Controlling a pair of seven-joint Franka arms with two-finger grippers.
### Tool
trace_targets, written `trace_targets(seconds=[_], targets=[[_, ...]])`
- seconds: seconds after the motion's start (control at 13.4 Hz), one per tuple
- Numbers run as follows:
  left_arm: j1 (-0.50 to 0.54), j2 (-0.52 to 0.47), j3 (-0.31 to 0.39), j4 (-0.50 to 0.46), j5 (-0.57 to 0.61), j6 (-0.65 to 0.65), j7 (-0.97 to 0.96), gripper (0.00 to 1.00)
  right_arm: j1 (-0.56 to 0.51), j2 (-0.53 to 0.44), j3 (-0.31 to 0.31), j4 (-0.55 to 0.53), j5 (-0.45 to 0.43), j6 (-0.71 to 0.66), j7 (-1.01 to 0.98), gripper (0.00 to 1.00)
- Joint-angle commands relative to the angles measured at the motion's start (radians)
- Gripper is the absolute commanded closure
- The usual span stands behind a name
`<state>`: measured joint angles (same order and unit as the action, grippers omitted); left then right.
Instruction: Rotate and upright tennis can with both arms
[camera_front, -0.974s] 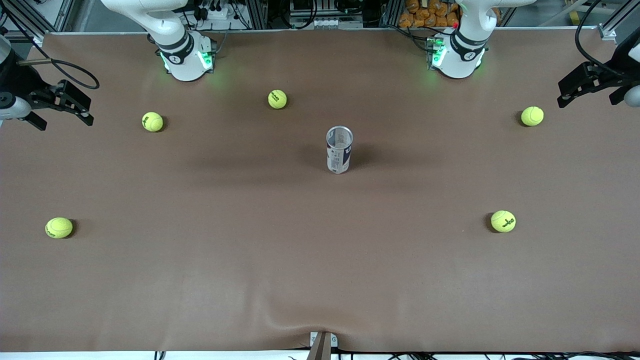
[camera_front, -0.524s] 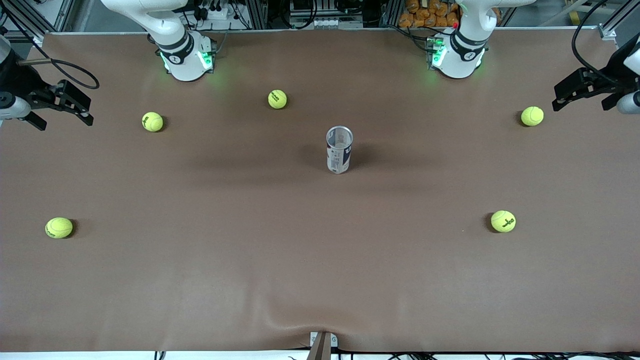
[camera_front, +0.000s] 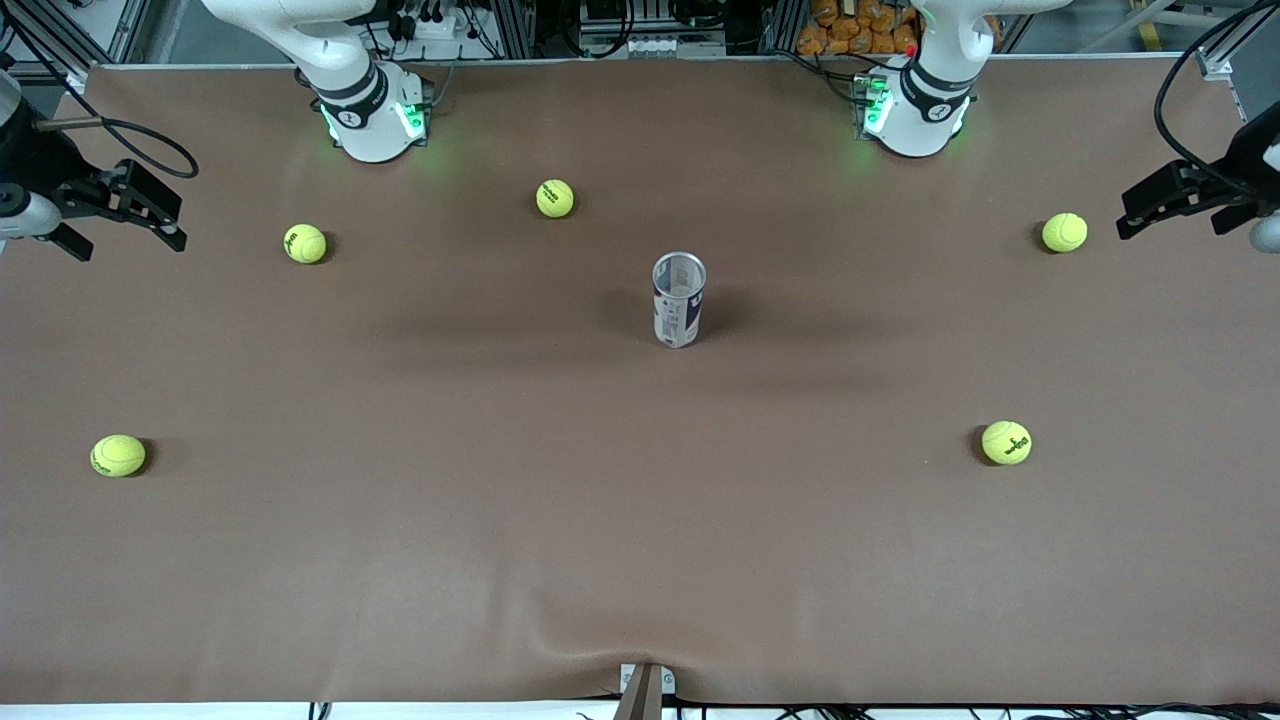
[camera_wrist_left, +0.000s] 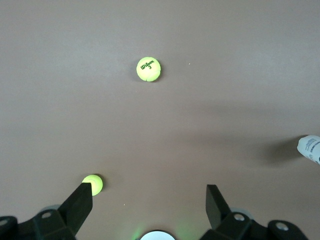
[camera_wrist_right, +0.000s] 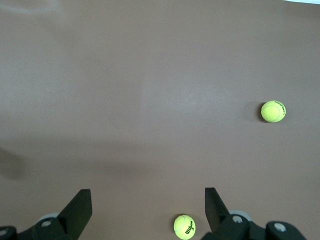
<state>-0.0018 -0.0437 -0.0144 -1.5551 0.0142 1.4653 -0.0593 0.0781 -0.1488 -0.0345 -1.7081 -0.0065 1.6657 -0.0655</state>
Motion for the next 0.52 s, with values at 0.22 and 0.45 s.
trace_targets(seconds=[0.22,0.45], targets=[[0.0,-0.018,-0.002,-0.014,-0.007,0.02,0.015,0.0,0.006,-0.003,-0.004,0.01,0.013,-0.003,0.015,0.0],[-0.001,-0.015,-0.002,-0.013,-0.005,0.02,0.015,0.0,0.006,-0.003,-0.004,0.01,0.013,-0.003,0.016,0.0]])
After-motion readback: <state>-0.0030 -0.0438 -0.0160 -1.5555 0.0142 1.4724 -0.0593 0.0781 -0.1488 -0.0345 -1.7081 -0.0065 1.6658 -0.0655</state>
